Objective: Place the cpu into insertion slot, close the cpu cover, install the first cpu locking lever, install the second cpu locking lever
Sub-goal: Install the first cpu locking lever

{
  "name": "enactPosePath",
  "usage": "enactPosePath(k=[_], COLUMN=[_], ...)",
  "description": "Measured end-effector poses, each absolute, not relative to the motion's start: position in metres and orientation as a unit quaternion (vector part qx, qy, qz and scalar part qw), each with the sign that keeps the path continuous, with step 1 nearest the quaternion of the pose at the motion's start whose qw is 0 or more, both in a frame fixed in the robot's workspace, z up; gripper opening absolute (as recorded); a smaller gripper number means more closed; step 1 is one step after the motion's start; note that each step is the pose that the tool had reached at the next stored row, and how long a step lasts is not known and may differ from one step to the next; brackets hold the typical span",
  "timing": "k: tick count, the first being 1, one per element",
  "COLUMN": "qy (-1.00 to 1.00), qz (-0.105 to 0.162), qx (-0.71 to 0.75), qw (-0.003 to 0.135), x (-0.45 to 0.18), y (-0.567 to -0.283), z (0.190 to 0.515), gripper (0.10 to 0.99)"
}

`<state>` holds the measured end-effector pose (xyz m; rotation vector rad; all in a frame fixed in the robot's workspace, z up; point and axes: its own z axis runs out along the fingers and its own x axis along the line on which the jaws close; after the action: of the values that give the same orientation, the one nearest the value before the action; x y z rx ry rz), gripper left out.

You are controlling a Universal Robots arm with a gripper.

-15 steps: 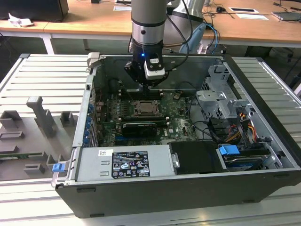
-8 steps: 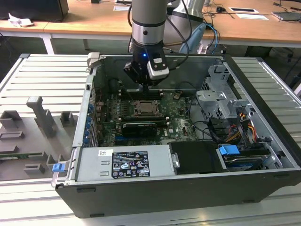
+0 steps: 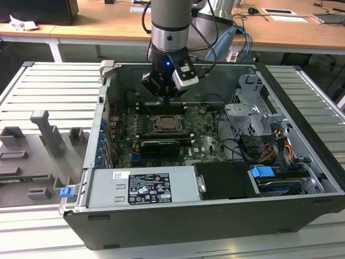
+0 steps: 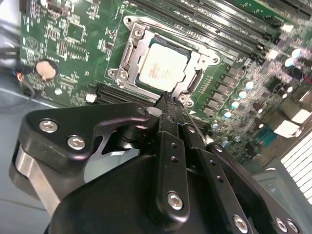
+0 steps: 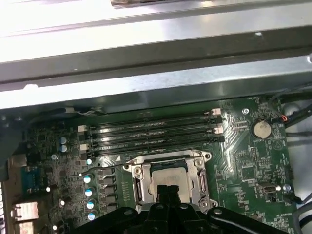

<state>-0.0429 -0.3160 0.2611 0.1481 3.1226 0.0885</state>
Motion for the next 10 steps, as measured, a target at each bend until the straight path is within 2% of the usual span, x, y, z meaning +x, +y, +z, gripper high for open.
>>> enactPosePath(k=[10], qy=[0.998], qz=[0.029], qx=[-0.055], qw=[0.004], x=[-0.0429], y=[-0.316], z=[0.2611], gripper=[0.106])
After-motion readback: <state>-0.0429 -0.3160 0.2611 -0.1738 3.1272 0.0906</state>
